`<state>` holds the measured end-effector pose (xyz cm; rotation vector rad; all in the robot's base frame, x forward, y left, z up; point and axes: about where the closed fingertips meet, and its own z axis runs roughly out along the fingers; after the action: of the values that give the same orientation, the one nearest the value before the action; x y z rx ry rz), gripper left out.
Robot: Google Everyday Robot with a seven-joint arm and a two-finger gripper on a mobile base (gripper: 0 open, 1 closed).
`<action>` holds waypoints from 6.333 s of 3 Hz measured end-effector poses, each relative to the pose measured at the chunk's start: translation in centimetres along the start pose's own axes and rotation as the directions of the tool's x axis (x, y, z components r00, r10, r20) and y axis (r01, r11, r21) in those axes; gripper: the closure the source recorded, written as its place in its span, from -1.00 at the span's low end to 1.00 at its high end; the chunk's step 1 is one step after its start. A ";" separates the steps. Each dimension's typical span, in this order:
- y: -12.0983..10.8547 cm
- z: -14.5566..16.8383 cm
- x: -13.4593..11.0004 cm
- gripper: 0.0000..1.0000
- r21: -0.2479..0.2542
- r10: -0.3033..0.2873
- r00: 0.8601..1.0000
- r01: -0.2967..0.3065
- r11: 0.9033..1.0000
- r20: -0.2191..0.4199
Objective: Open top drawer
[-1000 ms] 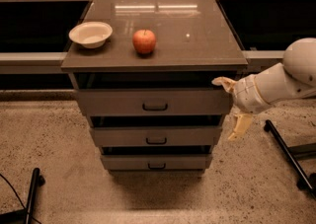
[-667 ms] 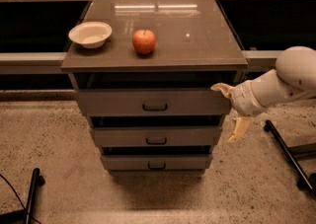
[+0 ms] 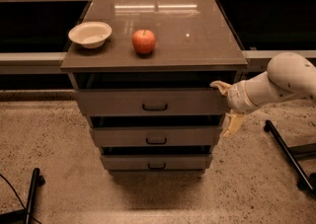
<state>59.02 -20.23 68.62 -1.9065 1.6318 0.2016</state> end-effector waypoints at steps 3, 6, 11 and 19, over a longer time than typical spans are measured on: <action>-4.1 4.9 2.3 -1.00 0.006 0.000 1.000 0.000 1.000 -0.015; -5.1 5.7 3.3 -0.48 -0.006 0.017 0.999 -0.017 1.000 -0.047; 4.9 1.8 -3.8 -0.52 -0.277 0.034 0.997 -0.015 0.961 0.065; -2.7 1.7 -6.1 1.00 -0.145 0.028 0.999 -0.024 0.989 0.026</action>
Offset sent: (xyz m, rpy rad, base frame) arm 0.0684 0.0067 -0.0462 -0.0179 0.0054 -0.0077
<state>60.59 -14.07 71.18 -1.9815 1.6634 0.3651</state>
